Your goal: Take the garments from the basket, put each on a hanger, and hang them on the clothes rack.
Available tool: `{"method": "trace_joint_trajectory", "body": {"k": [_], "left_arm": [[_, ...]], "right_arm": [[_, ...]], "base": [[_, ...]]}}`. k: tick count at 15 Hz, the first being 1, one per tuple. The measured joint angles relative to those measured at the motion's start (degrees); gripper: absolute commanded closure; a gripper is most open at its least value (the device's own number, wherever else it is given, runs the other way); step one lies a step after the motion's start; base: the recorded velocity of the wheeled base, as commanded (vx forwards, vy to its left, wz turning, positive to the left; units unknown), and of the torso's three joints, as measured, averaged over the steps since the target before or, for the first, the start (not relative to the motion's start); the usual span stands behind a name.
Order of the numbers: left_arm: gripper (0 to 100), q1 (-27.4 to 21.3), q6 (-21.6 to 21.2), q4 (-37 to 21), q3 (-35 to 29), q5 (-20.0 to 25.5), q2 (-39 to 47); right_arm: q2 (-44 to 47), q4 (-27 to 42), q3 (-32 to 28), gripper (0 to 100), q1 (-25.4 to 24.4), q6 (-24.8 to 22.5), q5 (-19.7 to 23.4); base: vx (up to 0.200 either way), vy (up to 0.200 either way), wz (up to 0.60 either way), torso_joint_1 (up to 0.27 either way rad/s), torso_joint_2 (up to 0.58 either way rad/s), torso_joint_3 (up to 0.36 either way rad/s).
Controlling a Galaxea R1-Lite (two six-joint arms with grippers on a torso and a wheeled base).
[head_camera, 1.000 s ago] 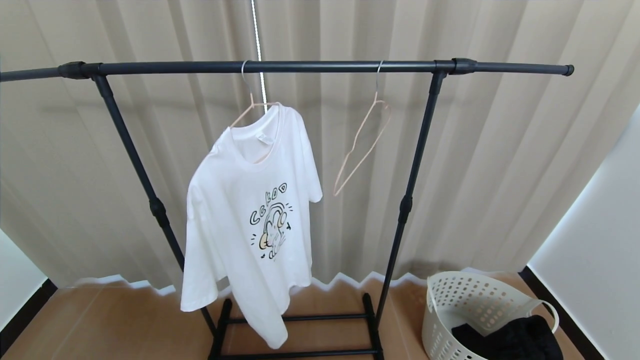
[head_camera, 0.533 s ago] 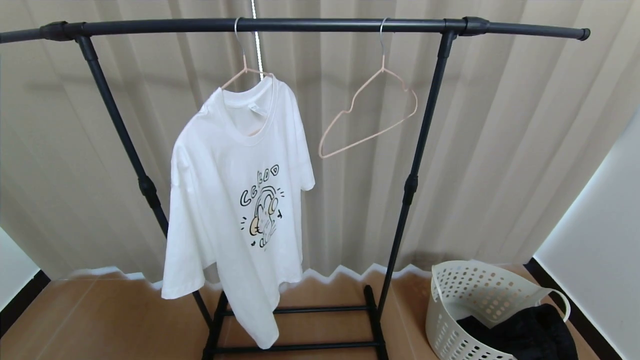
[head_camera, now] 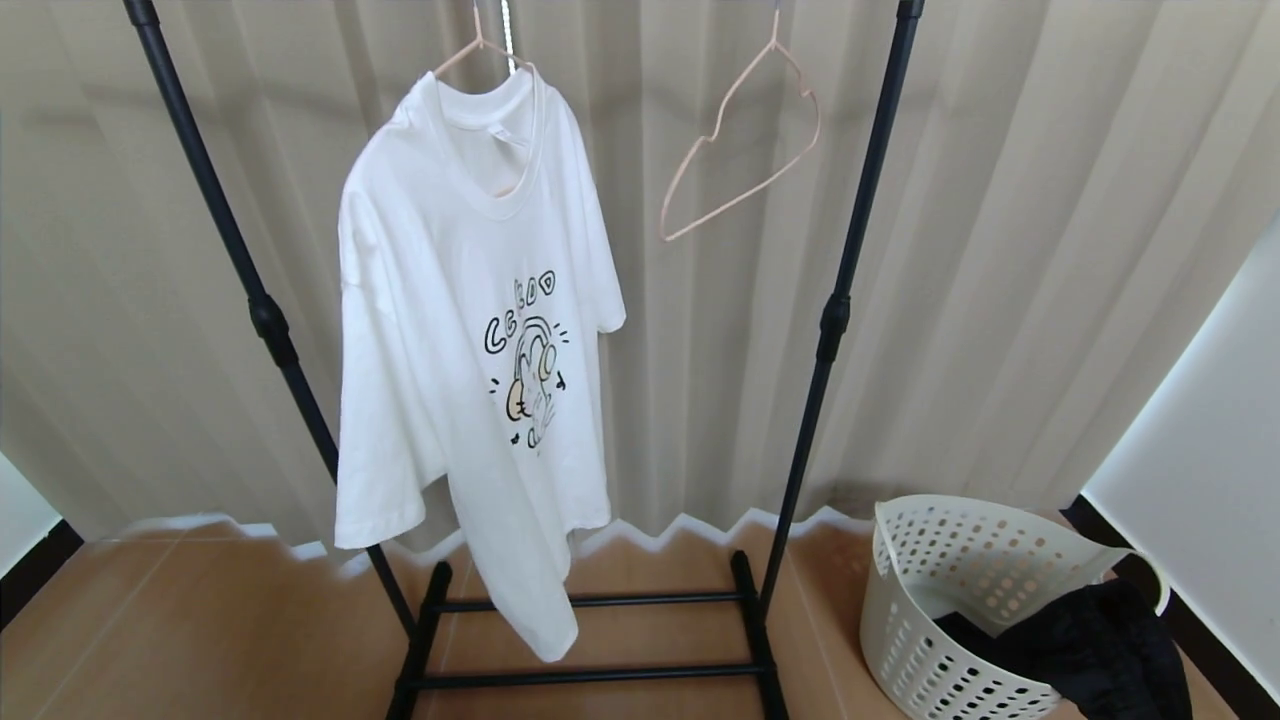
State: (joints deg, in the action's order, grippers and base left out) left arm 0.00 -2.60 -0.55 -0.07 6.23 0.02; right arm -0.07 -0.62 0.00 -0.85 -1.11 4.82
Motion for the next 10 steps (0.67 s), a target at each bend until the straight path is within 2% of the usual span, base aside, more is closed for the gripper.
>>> {"method": "trace_joint_trajectory", "body": {"k": [2,6,10], "left_arm": [[0,0.0,0.0,0.0,0.0,0.0,0.0],[0,0.0,0.0,0.0,0.0,0.0,0.0],[0,0.0,0.0,0.0,0.0,0.0,0.0]], "right_arm": [[0.0,0.0,0.0,0,0.0,0.0,0.0],[0.0,0.0,0.0,0,0.0,-0.1,0.0],[0.0,0.0,0.0,0,0.0,-0.1,0.0]], "base": [[0.000,0.000,0.00,-0.039,0.29,0.259],[0.000,0.000,0.00,-0.008,0.04,0.043],[0.000,0.000,-0.60,-0.001,0.01,0.011]]}}
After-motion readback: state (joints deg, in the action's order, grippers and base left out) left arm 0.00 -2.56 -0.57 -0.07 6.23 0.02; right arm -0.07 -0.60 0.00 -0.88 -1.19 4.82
